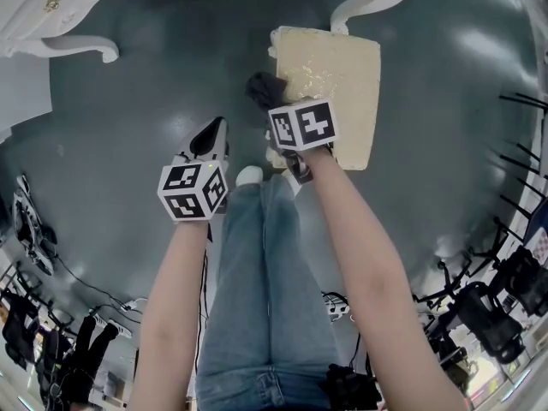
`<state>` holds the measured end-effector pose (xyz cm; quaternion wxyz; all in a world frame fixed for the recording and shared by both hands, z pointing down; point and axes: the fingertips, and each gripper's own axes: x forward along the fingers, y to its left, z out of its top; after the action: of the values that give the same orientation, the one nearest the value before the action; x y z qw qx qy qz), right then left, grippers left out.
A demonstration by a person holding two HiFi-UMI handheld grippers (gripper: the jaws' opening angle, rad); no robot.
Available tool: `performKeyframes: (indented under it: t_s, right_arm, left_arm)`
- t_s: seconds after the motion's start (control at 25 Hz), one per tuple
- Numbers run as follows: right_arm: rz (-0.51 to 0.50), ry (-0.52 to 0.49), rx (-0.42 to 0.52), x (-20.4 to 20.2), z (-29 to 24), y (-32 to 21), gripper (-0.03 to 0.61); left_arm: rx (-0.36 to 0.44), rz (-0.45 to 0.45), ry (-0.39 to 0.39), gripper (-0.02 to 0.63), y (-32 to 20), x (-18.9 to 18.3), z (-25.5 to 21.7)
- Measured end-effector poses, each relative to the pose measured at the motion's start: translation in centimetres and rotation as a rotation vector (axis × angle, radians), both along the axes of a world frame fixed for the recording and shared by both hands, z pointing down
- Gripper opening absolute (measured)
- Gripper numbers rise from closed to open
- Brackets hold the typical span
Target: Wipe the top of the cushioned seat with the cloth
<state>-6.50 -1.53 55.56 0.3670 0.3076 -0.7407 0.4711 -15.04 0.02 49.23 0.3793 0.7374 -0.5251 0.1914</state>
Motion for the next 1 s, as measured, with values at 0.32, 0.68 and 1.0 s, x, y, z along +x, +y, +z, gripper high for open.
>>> performKeyframes:
  t_s: [0.32,0.68,1.0]
  right_arm:
    - [0.034,-0.070,0.059,0.8,-2.4,-0.8,0.043]
    - [0.140,-0.134,0.108,5.1,-4.7,-2.7,0.043]
    - [0.231,-0.054,0.134,13.4,-4.9,-4.6,0.041]
  left_arm:
    - [0.014,0.030,0.003,0.005,-0.7,1.6,-0.9]
    - [0.030,0.054,0.004,0.005,-2.1,3.3,-2.2]
    - [0.039,0.098,-0.005,0.005,-3.1,5.7,-2.8]
